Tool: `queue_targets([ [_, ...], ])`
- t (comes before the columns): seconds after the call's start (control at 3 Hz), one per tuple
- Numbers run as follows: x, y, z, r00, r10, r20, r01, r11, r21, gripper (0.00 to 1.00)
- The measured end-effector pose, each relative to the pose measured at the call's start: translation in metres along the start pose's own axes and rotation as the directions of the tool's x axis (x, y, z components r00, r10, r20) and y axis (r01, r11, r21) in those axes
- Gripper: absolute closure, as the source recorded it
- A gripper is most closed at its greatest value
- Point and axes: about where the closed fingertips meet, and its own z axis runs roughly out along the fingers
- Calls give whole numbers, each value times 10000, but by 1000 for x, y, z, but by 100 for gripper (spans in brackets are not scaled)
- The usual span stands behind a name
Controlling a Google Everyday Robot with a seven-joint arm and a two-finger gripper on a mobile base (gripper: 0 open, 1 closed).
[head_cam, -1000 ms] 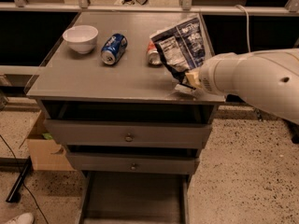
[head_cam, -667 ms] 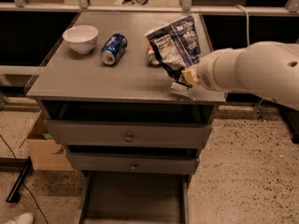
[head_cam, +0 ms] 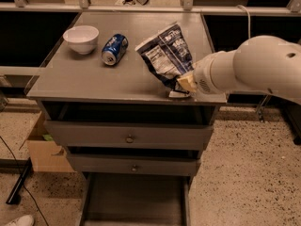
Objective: Pick blue chip bag from bottom drawer and place on counter
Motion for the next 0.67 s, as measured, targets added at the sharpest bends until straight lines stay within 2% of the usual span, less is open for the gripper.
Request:
queue_targets([
  [0.67, 0, -5, 4, 10000, 27, -24, -27, 9999, -138, 100],
])
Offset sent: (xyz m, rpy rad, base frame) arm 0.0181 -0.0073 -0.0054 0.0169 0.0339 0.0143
